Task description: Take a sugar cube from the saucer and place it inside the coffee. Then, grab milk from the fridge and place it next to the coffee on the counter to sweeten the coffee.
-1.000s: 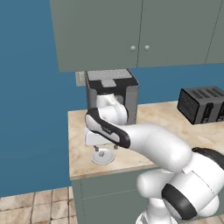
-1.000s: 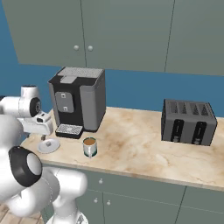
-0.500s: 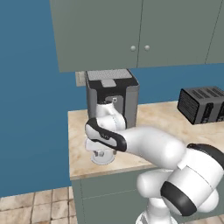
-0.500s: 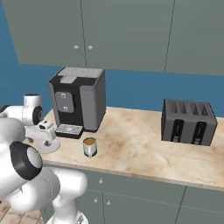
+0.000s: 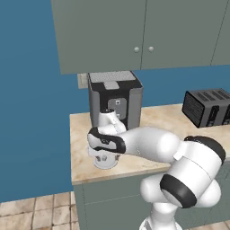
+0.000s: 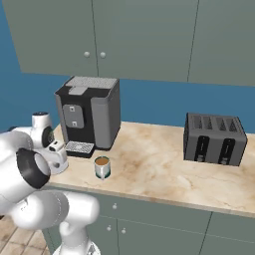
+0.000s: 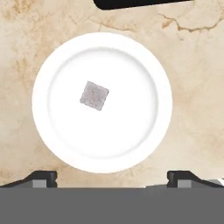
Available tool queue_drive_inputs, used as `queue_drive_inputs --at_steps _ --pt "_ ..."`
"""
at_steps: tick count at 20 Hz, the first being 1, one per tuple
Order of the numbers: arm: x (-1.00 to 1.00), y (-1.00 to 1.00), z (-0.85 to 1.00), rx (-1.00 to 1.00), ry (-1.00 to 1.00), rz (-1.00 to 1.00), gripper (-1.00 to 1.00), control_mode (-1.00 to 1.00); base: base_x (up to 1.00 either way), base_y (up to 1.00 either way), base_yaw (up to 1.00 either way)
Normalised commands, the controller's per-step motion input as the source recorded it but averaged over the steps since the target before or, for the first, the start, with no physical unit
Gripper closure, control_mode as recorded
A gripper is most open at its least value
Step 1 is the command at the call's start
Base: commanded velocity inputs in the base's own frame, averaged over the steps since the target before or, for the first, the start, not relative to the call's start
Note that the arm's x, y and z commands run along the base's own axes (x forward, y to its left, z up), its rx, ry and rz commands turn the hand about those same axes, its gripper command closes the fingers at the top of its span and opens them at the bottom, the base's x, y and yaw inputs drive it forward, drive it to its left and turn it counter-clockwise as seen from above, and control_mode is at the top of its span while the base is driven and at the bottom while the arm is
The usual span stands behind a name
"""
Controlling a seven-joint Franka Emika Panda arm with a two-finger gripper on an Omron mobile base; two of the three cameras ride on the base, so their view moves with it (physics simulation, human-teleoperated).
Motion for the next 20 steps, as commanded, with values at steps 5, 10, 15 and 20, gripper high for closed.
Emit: queue_drive_inputs --at_steps 5,10,15,20 --pt "0.18 0.02 0.0 0.0 0.0 -0.03 -1.0 -1.0 0.0 0.0 0.0" --pt "0.28 0.11 -0.12 -0.01 0.0 -0.05 -1.0 -1.0 0.0 0.0 0.0" --pt "0.09 0.06 -0.21 -0.02 0.0 -0.03 -1.0 -1.0 0.0 0.0 0.0" --pt "0.06 0.01 -0.2 -0.05 -0.01 0.0 -1.0 -1.0 0.0 0.0 0.0"
